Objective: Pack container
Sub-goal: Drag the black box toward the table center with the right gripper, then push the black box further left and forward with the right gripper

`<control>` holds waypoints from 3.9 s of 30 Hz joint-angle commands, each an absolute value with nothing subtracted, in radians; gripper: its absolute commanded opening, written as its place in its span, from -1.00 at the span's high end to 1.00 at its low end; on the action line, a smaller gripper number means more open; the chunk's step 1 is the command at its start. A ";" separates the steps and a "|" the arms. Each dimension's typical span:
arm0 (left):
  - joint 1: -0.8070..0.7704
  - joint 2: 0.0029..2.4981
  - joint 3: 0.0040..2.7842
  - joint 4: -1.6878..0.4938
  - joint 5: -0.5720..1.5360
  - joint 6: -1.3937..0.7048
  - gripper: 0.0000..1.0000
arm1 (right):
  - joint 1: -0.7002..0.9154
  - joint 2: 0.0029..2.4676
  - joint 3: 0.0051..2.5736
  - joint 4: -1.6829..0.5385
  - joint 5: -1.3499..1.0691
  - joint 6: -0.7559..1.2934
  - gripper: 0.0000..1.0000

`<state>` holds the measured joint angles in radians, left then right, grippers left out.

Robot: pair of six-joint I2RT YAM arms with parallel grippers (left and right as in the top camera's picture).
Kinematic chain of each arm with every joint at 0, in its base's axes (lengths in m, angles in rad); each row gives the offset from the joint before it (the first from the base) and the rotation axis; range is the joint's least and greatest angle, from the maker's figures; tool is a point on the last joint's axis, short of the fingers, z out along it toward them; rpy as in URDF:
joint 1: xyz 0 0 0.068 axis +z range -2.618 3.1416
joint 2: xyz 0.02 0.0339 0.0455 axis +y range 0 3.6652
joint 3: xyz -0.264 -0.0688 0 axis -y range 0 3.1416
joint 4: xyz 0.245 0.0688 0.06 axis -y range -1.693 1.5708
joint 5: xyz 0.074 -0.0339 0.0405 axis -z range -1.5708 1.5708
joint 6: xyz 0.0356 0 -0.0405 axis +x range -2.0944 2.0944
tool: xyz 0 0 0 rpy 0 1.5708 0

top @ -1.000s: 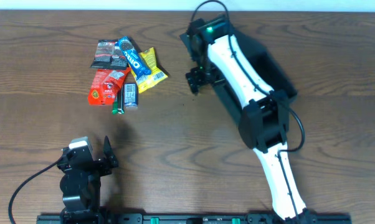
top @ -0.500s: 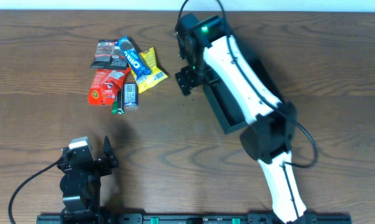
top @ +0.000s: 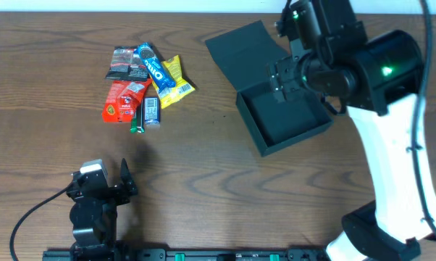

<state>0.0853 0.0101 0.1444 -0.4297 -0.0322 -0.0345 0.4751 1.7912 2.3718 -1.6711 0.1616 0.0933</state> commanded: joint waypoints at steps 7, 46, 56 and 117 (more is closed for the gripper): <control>0.091 0.004 0.125 -0.433 -0.033 -0.049 -0.90 | 0.455 1.838 1.966 -1.422 0.138 0.018 -0.66; 0.091 0.004 0.125 -0.433 -0.033 -0.049 -0.90 | 0.464 1.840 1.253 -0.708 -0.159 0.263 0.97; 0.091 0.004 0.125 -0.433 -0.033 -0.049 -0.90 | 0.607 1.840 1.254 -0.565 -0.138 0.654 0.97; 0.091 0.004 0.125 -0.433 -0.033 -0.049 -0.91 | 0.771 1.926 1.349 -0.469 -0.097 0.886 -0.79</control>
<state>0.0853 0.0101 0.1440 -0.4297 -0.0326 -0.0345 0.7643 1.9167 1.3022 -0.4473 -0.0471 0.8951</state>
